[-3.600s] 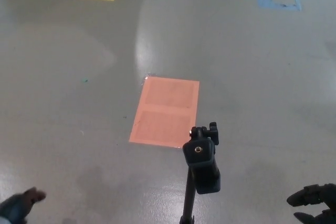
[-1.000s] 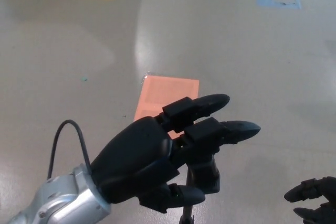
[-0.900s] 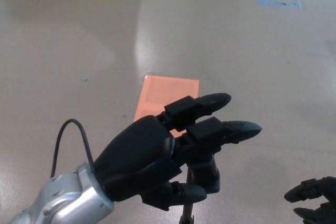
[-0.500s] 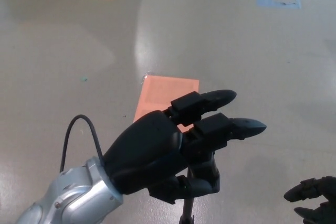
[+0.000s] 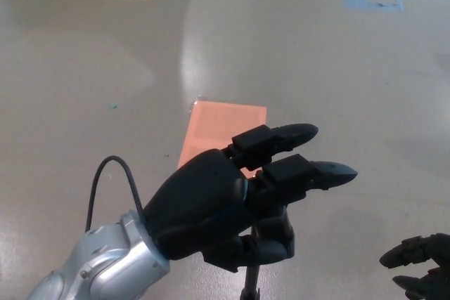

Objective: The robot uses its left hand to grab the top of a phone stand kept on the floor and rotates it anti-clockwise

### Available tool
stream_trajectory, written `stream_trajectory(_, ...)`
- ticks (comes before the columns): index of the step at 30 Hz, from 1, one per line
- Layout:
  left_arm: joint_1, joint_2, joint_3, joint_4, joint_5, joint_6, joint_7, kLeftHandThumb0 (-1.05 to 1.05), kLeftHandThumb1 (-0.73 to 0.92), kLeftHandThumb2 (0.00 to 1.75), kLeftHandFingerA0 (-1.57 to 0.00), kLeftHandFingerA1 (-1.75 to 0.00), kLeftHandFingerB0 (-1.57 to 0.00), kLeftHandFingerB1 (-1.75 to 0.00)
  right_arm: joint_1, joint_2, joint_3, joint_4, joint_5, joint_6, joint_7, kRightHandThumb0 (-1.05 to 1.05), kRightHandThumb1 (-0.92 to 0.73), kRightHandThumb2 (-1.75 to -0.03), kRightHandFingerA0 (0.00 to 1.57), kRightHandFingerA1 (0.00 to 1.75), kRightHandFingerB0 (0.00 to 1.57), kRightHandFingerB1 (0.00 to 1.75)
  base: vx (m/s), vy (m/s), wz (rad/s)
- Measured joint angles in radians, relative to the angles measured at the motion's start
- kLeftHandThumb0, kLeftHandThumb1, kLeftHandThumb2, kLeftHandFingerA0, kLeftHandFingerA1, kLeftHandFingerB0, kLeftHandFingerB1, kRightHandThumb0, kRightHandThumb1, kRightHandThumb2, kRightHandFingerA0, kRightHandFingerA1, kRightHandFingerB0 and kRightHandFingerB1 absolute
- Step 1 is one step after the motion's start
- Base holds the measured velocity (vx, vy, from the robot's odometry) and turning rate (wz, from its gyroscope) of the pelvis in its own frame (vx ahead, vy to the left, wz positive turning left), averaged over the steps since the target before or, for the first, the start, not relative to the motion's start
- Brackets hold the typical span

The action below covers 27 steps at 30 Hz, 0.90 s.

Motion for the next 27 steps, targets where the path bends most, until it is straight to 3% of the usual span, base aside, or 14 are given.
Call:
stream_trajectory(7,0.000,-0.003,0.002,0.009,0.001,-0.006,0.002,-0.24,0.55,0.57,-0.17,-0.28,-0.30,-0.36,-0.001,0.000,-0.001,0.002,0.000,0.000,0.000,-0.48,-0.76,-0.63,0.49,0.38,0.37,0.35,0.00,0.000,0.00)
stream_trajectory(11,0.000,-0.003,0.003,0.018,0.002,-0.008,0.002,-0.17,0.61,0.58,-0.27,-0.31,-0.32,-0.37,-0.002,0.000,-0.002,0.003,0.000,0.000,0.000,-0.46,-0.76,-0.62,0.50,0.39,0.36,0.34,0.00,0.000,0.00)
stream_trajectory(12,0.000,-0.003,0.004,0.019,0.002,-0.008,0.002,-0.11,0.43,0.90,-0.17,-0.51,-0.24,-0.54,-0.003,0.000,-0.002,0.003,0.000,0.000,0.000,-0.46,-0.76,-0.62,0.51,0.39,0.37,0.34,0.00,0.000,0.00)
stream_trajectory(13,0.000,-0.003,0.004,0.019,0.002,-0.008,0.002,-0.11,0.43,0.90,-0.17,-0.51,-0.24,-0.54,-0.004,0.000,-0.002,0.003,0.000,0.001,0.000,-0.46,-0.76,-0.62,0.51,0.39,0.37,0.34,0.00,0.000,0.00)
stream_trajectory(14,0.000,-0.003,0.004,0.019,0.002,-0.008,0.002,-0.12,0.66,0.63,-0.48,-0.38,-0.46,-0.38,-0.005,0.000,-0.003,0.004,0.000,0.002,0.000,-0.47,-0.76,-0.62,0.51,0.40,0.38,0.35,0.00,0.000,0.00)
stream_trajectory(17,0.001,-0.006,0.005,0.016,0.001,-0.006,0.000,-0.08,0.68,0.60,-0.57,-0.39,-0.54,-0.38,-0.008,0.000,-0.005,0.004,0.000,0.002,0.000,-0.46,-0.76,-0.62,0.51,0.40,0.38,0.35,0.00,0.000,0.00)
stream_trajectory(18,0.001,-0.008,0.005,0.015,0.000,-0.005,0.000,-0.09,0.71,0.62,-0.76,-0.44,-0.70,-0.40,-0.008,0.000,-0.005,0.004,0.000,0.003,0.000,-0.46,-0.76,-0.62,0.50,0.39,0.37,0.34,0.00,0.000,0.00)
stream_trajectory(19,0.002,-0.009,0.006,0.014,-0.001,-0.003,-0.001,-0.09,0.71,0.62,-0.76,-0.44,-0.70,-0.40,-0.008,0.000,-0.005,0.004,0.000,0.003,0.000,-0.46,-0.76,-0.62,0.50,0.39,0.37,0.34,0.00,0.000,0.00)
stream_trajectory(21,0.002,-0.011,0.008,0.014,-0.003,-0.003,-0.001,-0.12,0.70,0.62,-0.84,-0.46,-0.85,-0.46,-0.008,0.000,-0.005,0.004,0.000,0.003,0.000,-0.47,-0.76,-0.63,0.50,0.39,0.38,0.35,0.00,0.000,0.00)
stream_trajectory(23,0.002,-0.012,0.009,0.015,-0.004,-0.003,-0.001,-0.12,0.70,0.62,-0.84,-0.46,-0.85,-0.46,-0.008,0.000,-0.005,0.004,0.000,0.003,0.000,-0.47,-0.76,-0.63,0.50,0.39,0.38,0.35,0.00,0.000,0.00)
stream_trajectory(27,0.000,-0.014,0.012,0.024,-0.005,-0.002,-0.001,-0.16,0.68,0.61,-0.88,-0.69,-0.91,-0.56,-0.008,0.000,-0.005,0.004,-0.001,0.003,0.000,-0.48,-0.78,-0.64,0.47,0.39,0.37,0.34,0.00,0.000,0.00)
